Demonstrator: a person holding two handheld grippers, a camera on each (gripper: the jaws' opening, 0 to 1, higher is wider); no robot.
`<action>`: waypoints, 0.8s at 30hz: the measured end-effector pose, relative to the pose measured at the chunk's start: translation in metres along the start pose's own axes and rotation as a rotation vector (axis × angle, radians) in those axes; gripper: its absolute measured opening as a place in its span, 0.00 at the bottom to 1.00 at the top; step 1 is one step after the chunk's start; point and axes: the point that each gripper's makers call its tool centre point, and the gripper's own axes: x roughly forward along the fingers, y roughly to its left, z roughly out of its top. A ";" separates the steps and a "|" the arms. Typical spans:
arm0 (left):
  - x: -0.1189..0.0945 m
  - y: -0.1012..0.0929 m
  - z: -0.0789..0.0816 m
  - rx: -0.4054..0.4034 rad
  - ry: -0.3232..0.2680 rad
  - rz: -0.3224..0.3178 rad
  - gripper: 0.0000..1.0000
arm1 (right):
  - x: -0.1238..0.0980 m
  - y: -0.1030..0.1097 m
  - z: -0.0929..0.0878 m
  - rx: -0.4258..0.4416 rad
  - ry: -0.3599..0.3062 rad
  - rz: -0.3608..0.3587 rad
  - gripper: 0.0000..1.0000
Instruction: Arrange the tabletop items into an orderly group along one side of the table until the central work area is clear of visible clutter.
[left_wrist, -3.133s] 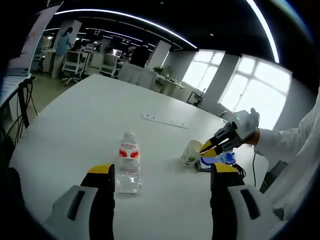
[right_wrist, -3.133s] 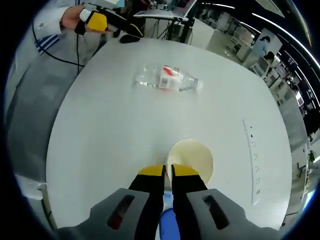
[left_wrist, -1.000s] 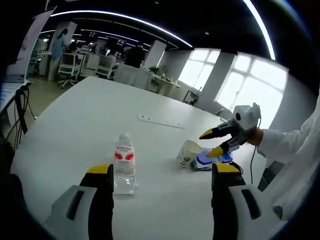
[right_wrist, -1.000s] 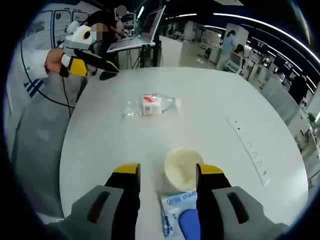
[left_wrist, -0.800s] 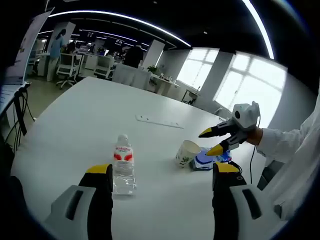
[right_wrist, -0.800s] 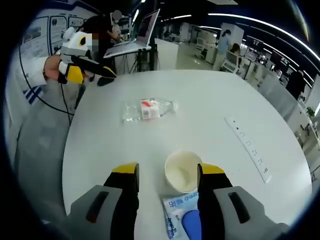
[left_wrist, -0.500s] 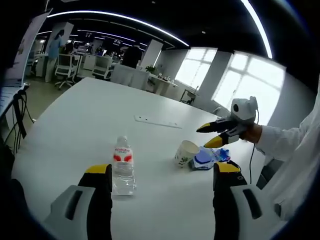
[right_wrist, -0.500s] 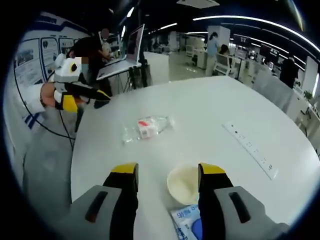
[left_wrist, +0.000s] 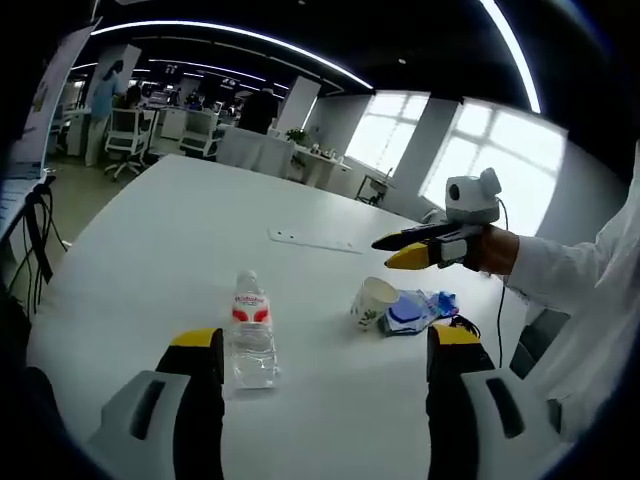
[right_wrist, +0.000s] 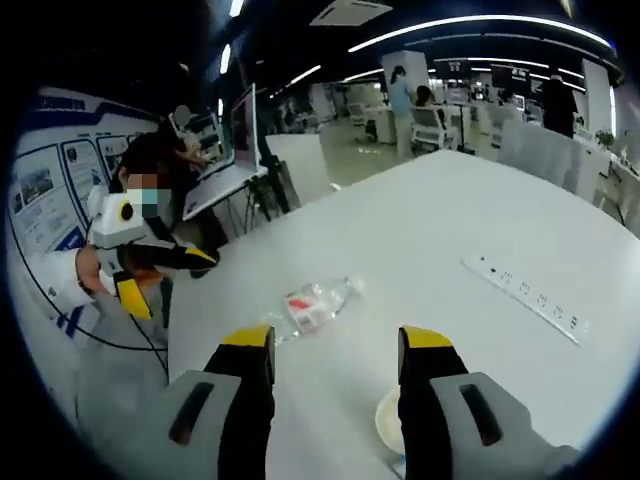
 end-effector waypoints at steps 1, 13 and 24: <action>0.000 0.001 -0.001 -0.001 0.002 -0.002 0.85 | 0.004 0.003 0.004 0.031 -0.010 0.012 0.48; -0.009 0.014 -0.002 -0.003 0.008 -0.026 0.85 | 0.046 0.022 0.020 0.195 -0.033 0.042 0.48; -0.023 0.035 -0.004 -0.004 0.029 -0.041 0.85 | 0.089 0.015 0.022 0.330 -0.029 -0.041 0.43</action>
